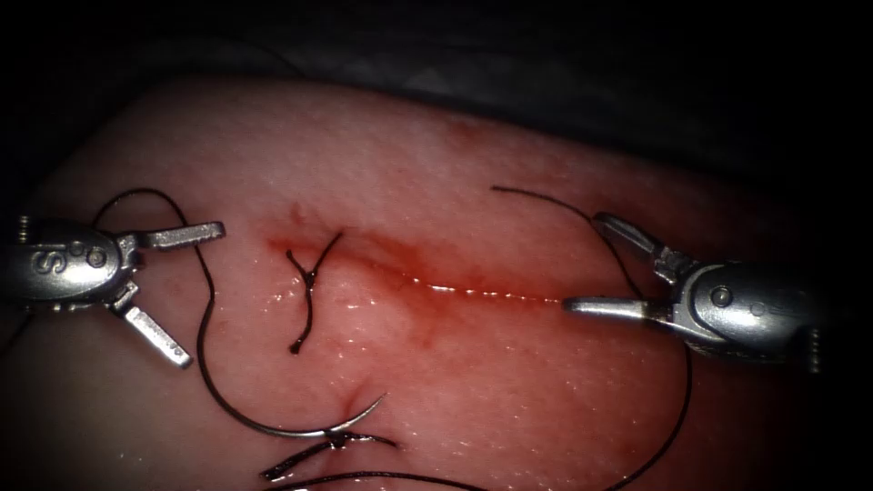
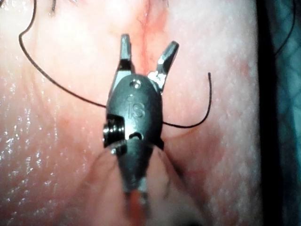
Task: Wound Closure
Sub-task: Grab the remaining suture tail with the left tool
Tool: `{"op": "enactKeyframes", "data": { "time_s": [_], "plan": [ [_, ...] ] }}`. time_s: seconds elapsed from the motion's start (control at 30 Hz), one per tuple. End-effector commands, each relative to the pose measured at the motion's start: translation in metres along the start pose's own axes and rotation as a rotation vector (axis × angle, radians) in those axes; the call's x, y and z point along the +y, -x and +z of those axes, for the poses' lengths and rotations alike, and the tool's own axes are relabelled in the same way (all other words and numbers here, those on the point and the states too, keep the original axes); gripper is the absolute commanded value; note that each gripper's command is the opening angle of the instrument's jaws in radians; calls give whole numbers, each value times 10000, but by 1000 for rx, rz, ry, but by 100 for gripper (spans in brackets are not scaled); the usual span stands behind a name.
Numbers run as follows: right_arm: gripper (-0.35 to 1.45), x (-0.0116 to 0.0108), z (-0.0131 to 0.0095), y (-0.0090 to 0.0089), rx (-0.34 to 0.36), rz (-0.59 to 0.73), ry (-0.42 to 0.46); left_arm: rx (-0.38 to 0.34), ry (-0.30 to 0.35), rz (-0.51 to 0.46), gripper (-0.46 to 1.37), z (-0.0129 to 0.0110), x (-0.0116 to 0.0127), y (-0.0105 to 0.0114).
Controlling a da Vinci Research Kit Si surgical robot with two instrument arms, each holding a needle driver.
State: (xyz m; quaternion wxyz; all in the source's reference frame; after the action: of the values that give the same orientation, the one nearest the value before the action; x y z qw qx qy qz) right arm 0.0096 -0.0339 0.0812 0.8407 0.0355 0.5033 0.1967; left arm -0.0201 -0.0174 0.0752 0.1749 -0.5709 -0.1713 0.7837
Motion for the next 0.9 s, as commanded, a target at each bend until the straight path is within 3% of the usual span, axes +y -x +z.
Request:
{"op": "enactKeyframes", "data": {
  "time_s": [0.03,0.9],
  "plan": [
    [114,0,0,0,1,0,-3,0,-6,-1,90,1,-1,-1],
    [114,-2,4,0,-3,-12,-1,0,-12,-6,88,-2,-3,-5]
  ]
}}
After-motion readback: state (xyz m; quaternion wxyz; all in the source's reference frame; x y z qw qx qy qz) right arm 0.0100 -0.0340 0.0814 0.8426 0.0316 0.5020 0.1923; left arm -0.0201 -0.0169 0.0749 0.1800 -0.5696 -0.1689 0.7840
